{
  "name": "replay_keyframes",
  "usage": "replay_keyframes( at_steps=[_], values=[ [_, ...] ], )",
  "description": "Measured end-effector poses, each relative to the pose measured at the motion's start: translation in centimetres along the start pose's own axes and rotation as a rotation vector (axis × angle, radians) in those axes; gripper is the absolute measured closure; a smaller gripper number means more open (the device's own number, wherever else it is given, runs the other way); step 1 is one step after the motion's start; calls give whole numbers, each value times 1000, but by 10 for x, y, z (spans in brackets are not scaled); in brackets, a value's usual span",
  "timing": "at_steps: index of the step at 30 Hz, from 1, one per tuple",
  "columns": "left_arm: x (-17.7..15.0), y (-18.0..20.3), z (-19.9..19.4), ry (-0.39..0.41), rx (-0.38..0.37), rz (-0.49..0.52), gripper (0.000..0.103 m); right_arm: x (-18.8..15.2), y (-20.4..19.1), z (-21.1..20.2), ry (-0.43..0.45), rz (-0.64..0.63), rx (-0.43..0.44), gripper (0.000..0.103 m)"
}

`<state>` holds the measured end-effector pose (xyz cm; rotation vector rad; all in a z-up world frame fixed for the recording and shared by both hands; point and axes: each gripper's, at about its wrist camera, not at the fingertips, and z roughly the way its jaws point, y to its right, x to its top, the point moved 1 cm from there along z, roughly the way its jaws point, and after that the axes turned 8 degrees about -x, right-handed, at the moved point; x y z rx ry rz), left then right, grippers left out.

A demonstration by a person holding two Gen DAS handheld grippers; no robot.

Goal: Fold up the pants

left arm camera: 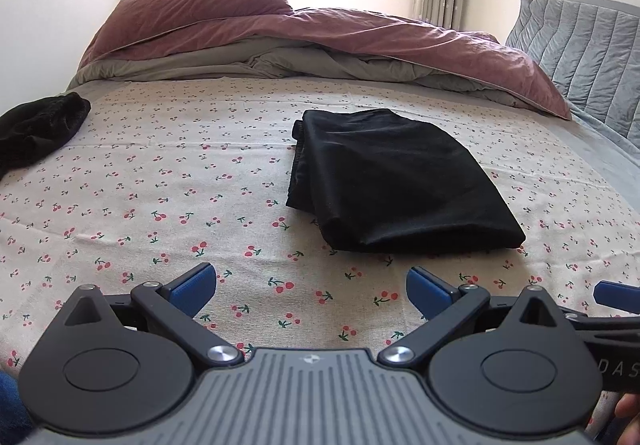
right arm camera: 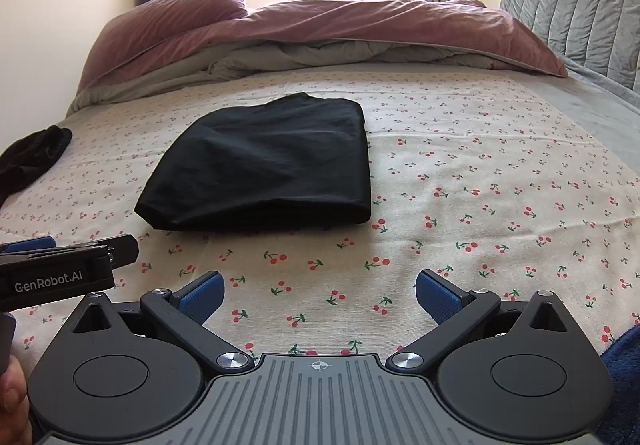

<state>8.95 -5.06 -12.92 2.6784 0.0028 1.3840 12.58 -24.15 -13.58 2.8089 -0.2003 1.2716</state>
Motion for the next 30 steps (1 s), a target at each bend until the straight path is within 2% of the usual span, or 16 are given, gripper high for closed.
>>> replay_keyframes(
  at_steps=[30],
  values=[
    [-3, 11, 0, 2, 4, 59, 11, 0, 1, -1, 5, 2, -7, 0]
  ],
)
